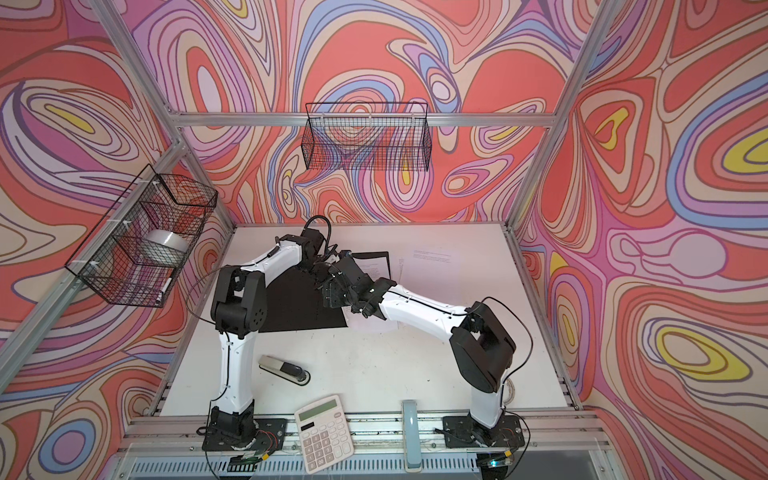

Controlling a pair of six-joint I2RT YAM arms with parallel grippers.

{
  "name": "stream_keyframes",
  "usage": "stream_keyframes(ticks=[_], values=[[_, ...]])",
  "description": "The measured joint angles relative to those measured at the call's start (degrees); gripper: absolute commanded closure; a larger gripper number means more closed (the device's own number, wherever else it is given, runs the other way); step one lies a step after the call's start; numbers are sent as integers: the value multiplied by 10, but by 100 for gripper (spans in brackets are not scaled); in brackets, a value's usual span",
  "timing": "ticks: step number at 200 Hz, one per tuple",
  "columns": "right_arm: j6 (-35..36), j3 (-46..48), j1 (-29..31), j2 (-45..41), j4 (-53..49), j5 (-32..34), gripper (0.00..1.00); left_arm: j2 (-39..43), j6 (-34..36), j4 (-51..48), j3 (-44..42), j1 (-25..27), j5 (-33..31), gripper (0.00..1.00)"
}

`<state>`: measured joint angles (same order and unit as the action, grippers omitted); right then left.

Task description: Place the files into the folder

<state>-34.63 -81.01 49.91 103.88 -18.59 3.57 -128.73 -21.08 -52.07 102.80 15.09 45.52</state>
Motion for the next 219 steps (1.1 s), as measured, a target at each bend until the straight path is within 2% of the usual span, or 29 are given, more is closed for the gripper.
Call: stream_keyframes(ticks=[32,44,79,104,129,169,192,219], values=[[-8,36,3,-39,7,2,21,-8,0,-7,19,2,0,100],[-14,52,3,-55,7,6,22,-12,0,-8,29,2,-1,96],[-40,107,3,-104,13,11,27,-35,11,-16,71,3,-7,64],[-56,147,3,-120,15,11,30,-36,20,-29,72,3,-21,36],[-65,165,3,-120,14,11,34,-36,30,-43,72,3,-39,20],[-68,155,3,-103,25,-2,41,-1,56,-74,72,3,-94,13],[-64,122,3,-53,18,-15,42,43,76,-86,71,3,-125,12],[-55,88,3,9,9,-21,42,91,94,-91,70,3,-129,13]])
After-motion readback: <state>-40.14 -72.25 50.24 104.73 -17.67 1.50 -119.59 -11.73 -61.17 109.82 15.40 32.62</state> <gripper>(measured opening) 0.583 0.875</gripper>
